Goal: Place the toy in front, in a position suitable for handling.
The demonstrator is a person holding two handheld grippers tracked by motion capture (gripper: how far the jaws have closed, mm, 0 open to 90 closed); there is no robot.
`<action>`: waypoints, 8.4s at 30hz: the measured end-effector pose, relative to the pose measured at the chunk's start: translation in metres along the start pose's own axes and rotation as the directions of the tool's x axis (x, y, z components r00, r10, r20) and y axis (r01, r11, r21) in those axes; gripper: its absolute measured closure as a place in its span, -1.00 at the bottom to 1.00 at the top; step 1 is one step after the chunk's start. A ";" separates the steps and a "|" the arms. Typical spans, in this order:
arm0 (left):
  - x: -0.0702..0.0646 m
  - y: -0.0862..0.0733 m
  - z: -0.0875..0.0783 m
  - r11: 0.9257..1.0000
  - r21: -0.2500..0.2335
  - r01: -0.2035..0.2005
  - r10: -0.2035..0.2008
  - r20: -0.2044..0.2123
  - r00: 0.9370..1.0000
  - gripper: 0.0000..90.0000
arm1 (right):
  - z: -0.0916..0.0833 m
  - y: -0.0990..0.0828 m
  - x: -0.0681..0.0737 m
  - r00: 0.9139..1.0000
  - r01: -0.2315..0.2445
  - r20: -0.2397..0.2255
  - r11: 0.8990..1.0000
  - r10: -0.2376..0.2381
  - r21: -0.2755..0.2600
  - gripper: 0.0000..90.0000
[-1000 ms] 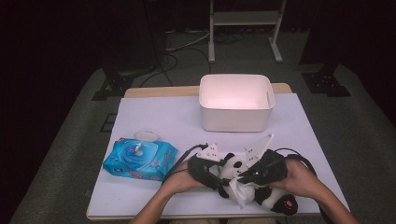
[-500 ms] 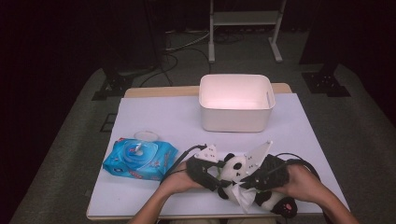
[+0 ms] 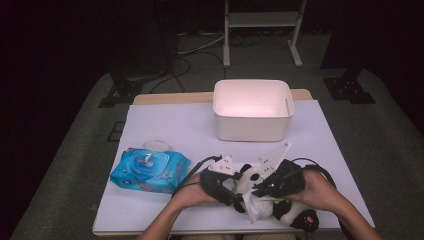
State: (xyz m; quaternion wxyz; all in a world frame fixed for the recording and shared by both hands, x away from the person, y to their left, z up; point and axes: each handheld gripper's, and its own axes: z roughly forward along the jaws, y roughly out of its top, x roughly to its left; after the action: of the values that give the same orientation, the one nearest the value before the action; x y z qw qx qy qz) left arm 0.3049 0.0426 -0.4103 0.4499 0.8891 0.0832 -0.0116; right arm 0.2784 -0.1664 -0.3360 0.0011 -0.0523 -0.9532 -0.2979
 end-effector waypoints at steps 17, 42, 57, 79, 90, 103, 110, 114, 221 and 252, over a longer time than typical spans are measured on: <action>-0.003 -0.002 -0.001 1.000 0.002 -0.012 0.012 0.010 1.000 -0.42 | -0.022 -0.017 -0.029 0.990 -0.099 0.103 0.995 0.097 0.012 0.87; -0.005 0.018 0.002 1.000 0.005 -0.016 0.016 0.045 0.999 -0.49 | -0.015 -0.009 -0.031 0.995 -0.096 0.046 0.994 0.093 0.060 0.87; -0.004 0.017 0.002 1.000 0.012 -0.013 0.013 0.042 0.999 -0.49 | -0.046 -0.042 -0.035 0.982 -0.177 0.064 0.984 0.175 0.027 0.87; 0.000 0.033 0.007 0.999 0.044 0.007 -0.010 0.070 0.997 -0.57 | -0.024 -0.042 -0.021 0.992 -0.128 0.013 0.990 0.128 0.050 0.87; -0.005 0.033 0.006 0.997 0.069 -0.015 0.010 0.078 0.997 -0.58 | -0.044 -0.048 -0.030 0.987 -0.162 0.020 0.987 0.162 -0.017 0.87; -0.002 0.036 0.000 0.999 0.052 -0.004 0.001 0.058 0.998 -0.62 | -0.035 -0.057 -0.027 0.985 -0.173 -0.009 0.985 0.173 -0.016 0.88; 0.002 0.039 0.000 0.998 0.062 0.006 -0.010 0.073 0.997 -0.63 | -0.023 -0.054 -0.015 0.990 -0.137 -0.016 0.990 0.137 0.030 0.88; -0.003 0.038 0.008 0.996 0.092 -0.017 0.009 0.089 0.996 -0.58 | -0.025 -0.050 -0.014 0.991 -0.134 -0.018 0.990 0.134 0.037 0.88; 0.018 0.036 -0.020 0.992 0.106 -0.066 0.053 0.126 0.991 -0.47 | -0.010 -0.023 -0.039 0.995 -0.097 -0.042 0.993 0.095 -0.060 0.88; 0.015 0.040 -0.015 0.991 0.093 -0.099 0.091 0.079 0.993 -0.18 | -0.009 -0.016 -0.041 0.997 -0.074 -0.033 0.996 0.072 -0.053 0.88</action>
State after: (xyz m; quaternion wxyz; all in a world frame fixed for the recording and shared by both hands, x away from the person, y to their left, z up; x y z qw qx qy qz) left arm 0.3250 0.0334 -0.3706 0.4091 0.9118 0.0233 -0.0272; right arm 0.3178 -0.1887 -0.3390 0.0254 -0.0827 -0.9420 -0.3244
